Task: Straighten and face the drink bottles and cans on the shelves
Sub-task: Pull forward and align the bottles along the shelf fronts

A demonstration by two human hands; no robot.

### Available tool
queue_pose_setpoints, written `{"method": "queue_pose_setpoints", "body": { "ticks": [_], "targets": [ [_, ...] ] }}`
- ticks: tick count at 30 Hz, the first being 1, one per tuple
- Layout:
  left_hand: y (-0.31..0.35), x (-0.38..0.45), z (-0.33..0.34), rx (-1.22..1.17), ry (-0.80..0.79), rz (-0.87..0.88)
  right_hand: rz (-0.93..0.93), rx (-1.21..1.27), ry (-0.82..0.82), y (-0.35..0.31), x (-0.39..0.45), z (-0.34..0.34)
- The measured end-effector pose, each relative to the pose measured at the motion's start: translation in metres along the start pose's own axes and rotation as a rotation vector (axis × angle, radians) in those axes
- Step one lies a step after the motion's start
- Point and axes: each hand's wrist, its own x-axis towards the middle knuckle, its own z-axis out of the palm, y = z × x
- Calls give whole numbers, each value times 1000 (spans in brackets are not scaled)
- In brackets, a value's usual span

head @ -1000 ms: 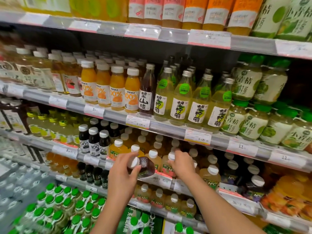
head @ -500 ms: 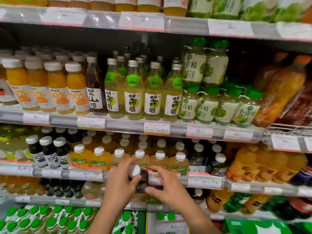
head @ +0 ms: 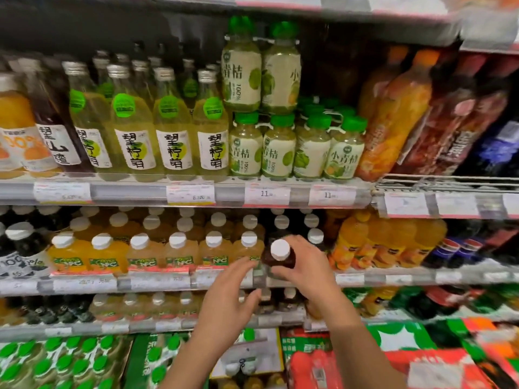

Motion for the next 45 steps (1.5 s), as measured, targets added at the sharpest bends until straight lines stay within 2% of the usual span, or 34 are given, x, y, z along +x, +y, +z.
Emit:
{"method": "queue_pose_setpoints", "body": {
  "ticks": [3, 8, 12, 20, 22, 24, 26, 28, 34, 38, 45],
  "targets": [
    [-13, -12, -6, 41, 36, -75, 12, -91, -26, 14, 22, -9],
    [-21, -21, -14, 81, 110, -193, 17, -319, -159, 22, 52, -4],
    [-18, -23, -12, 83, 124, -205, -32, -440, -225, 30, 62, 4],
    [11, -11, 7, 144, 78, -189, -70, -467, -418, 35, 79, -7],
    [19, -8, 13, 148, 70, -176, -119, -472, -405, 39, 77, -14],
    [24, -6, 20, 150, 68, -167, -158, -500, -324, 46, 74, -24],
    [29, -4, 26, 167, 72, -164, -114, -570, -261, 56, 73, -35],
    [34, -3, 33, 188, 69, -157, -43, -611, -271, 65, 73, -43],
    [57, -8, 59, 180, 59, -168, -5, -554, -383, 73, 81, -45],
    [62, -19, 77, 191, 27, -199, -54, -507, -367, 80, 85, -40],
    [31, -23, 103, 217, -130, -313, -66, -476, -306, 85, 73, -38]
  ]
}}
